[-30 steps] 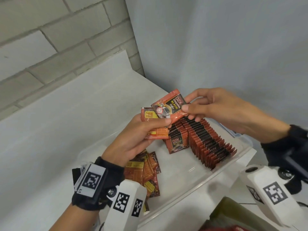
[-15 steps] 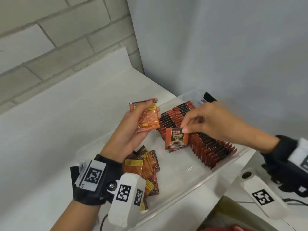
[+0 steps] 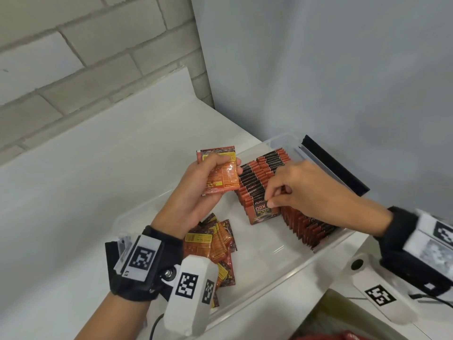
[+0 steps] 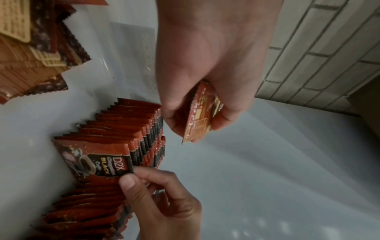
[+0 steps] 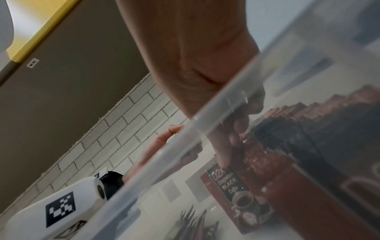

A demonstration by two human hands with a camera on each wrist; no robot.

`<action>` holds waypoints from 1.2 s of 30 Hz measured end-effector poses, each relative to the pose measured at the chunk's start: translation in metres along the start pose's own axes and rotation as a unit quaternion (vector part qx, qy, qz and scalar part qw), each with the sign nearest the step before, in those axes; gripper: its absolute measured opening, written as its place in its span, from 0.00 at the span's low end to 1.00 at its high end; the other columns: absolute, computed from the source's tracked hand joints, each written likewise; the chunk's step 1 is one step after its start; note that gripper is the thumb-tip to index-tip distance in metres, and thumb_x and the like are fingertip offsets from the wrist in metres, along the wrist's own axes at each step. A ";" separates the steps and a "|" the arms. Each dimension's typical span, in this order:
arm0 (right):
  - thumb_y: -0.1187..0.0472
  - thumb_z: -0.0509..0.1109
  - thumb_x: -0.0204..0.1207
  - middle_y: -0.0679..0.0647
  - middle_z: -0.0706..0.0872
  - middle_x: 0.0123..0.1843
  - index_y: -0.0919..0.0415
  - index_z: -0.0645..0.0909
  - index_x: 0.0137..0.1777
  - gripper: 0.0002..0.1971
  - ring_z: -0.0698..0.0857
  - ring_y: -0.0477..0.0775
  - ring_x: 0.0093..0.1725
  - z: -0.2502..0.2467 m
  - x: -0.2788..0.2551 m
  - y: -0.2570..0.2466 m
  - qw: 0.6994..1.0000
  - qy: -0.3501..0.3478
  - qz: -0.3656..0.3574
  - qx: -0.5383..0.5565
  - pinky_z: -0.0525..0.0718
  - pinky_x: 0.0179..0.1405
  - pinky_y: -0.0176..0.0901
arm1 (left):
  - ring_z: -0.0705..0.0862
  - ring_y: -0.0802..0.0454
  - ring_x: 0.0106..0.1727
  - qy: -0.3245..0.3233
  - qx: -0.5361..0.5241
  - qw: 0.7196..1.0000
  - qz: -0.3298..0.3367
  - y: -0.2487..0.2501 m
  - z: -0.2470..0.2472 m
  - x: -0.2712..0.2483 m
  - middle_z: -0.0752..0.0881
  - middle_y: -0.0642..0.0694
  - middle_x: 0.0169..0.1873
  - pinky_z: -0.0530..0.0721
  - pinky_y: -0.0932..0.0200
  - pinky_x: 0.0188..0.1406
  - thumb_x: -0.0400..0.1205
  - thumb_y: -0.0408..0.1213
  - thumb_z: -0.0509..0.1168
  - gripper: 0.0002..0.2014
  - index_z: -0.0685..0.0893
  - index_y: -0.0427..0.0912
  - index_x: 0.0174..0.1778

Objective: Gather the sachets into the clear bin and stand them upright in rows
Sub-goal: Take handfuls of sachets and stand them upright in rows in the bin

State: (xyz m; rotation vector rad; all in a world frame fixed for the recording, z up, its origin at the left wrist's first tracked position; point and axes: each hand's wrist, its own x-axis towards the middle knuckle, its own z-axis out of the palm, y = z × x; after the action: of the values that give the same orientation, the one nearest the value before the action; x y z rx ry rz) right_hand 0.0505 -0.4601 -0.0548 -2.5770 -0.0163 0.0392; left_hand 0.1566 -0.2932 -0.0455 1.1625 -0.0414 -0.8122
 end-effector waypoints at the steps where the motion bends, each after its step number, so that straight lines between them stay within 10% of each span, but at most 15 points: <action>1: 0.58 0.79 0.71 0.31 0.77 0.31 0.50 0.90 0.41 0.01 0.78 0.25 0.43 0.001 0.000 0.000 1.000 -0.001 -0.002 0.003 0.69 0.36 0.21 | 0.87 0.49 0.42 0.000 0.004 1.000 0.001 0.000 0.000 0.000 0.88 0.42 0.39 0.83 0.55 0.54 0.81 0.31 0.63 0.04 0.81 0.36 0.49; 13: 0.58 0.81 0.68 0.42 0.87 0.35 0.54 0.89 0.44 0.06 0.82 0.32 0.36 -0.011 0.001 -0.005 0.990 0.008 0.055 0.127 0.77 0.37 0.23 | 0.86 0.52 0.47 -0.039 0.014 0.999 0.014 -0.002 -0.003 0.000 0.88 0.44 0.41 0.82 0.55 0.59 0.73 0.35 0.68 0.13 0.82 0.37 0.53; 20: 0.57 0.79 0.69 0.47 0.91 0.41 0.55 0.86 0.50 0.11 0.89 0.44 0.43 -0.010 0.013 -0.024 0.931 0.045 0.089 0.352 0.85 0.47 0.33 | 0.86 0.53 0.45 -0.091 0.031 0.995 0.016 -0.003 -0.003 -0.001 0.87 0.44 0.42 0.85 0.59 0.48 0.75 0.35 0.67 0.11 0.83 0.37 0.51; 26: 0.63 0.75 0.75 0.51 0.88 0.35 0.59 0.83 0.44 0.03 0.86 0.47 0.34 -0.012 0.017 -0.029 0.899 0.067 0.093 0.423 0.82 0.33 0.35 | 0.87 0.49 0.53 -0.113 0.053 0.991 0.038 -0.005 -0.004 -0.001 0.89 0.42 0.49 0.82 0.51 0.62 0.75 0.39 0.70 0.13 0.87 0.40 0.53; 36: 0.58 0.72 0.77 0.47 0.88 0.35 0.50 0.72 0.38 0.11 0.86 0.47 0.24 -0.032 0.001 -0.021 0.960 0.222 0.035 0.168 0.72 0.23 0.27 | 0.86 0.52 0.54 -0.056 0.049 0.997 0.031 -0.001 0.001 -0.001 0.88 0.47 0.52 0.85 0.60 0.51 0.69 0.54 0.67 0.25 0.84 0.45 0.60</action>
State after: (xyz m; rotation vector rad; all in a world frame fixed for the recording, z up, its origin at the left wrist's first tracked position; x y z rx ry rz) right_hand 0.0526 -0.4600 -0.0166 -2.1924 0.2288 -0.4692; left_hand 0.1550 -0.2934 -0.0460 1.2014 -0.2118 -0.8278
